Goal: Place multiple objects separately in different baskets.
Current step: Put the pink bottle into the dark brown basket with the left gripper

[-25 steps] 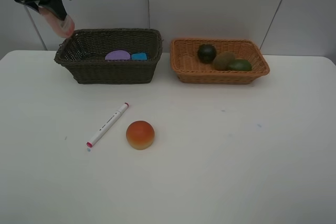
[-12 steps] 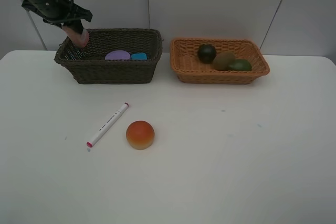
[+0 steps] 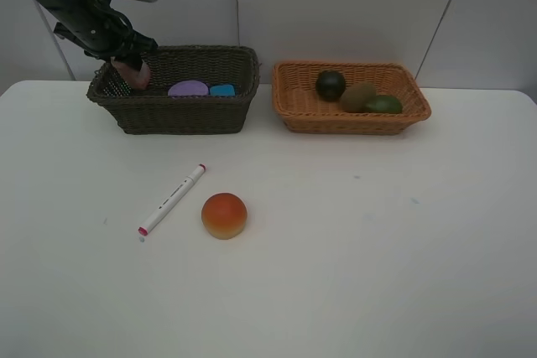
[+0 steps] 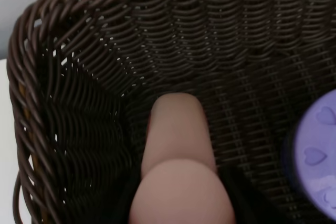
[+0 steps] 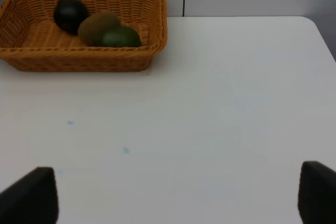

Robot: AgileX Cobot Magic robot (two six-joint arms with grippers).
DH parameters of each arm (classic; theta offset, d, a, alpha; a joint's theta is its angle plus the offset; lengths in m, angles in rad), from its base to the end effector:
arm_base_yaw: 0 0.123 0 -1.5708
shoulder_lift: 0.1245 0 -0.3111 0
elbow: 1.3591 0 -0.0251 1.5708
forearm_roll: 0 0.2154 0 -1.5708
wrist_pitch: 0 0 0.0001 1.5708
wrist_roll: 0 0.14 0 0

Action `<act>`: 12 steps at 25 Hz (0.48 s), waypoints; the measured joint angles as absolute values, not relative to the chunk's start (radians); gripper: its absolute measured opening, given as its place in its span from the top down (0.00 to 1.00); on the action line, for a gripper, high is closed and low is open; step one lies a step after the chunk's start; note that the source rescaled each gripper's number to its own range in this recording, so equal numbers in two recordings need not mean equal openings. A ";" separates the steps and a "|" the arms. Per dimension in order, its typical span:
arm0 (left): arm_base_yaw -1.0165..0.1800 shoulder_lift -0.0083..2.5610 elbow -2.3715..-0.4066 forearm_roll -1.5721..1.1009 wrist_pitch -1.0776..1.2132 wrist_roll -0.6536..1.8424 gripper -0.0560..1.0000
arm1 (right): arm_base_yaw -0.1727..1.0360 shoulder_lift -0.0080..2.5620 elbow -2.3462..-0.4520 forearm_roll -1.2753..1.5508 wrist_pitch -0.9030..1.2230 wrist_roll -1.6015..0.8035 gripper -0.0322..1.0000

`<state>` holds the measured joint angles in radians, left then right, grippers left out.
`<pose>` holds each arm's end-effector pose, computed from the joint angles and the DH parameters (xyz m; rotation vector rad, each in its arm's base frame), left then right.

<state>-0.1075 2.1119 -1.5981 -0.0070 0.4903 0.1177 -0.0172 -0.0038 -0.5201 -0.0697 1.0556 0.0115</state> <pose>0.4808 -0.0524 0.1902 0.2733 2.4726 -0.0024 -0.0208 -0.0081 0.2446 0.0329 2.0142 -0.0866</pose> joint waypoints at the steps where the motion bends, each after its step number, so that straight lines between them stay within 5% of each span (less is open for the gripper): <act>1: -0.107 2.115 -1.598 -0.007 0.486 0.118 0.68 | -0.017 -0.004 -0.520 -0.070 1.056 0.011 0.00; 12: -0.107 2.130 -1.598 -0.007 0.480 0.118 0.68 | -0.017 -0.004 -0.520 -0.070 1.056 0.011 0.00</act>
<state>-0.1075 2.1304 -1.5981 -0.0070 0.4804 0.1177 -0.0172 -0.0038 -0.5201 -0.0697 1.0556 0.0115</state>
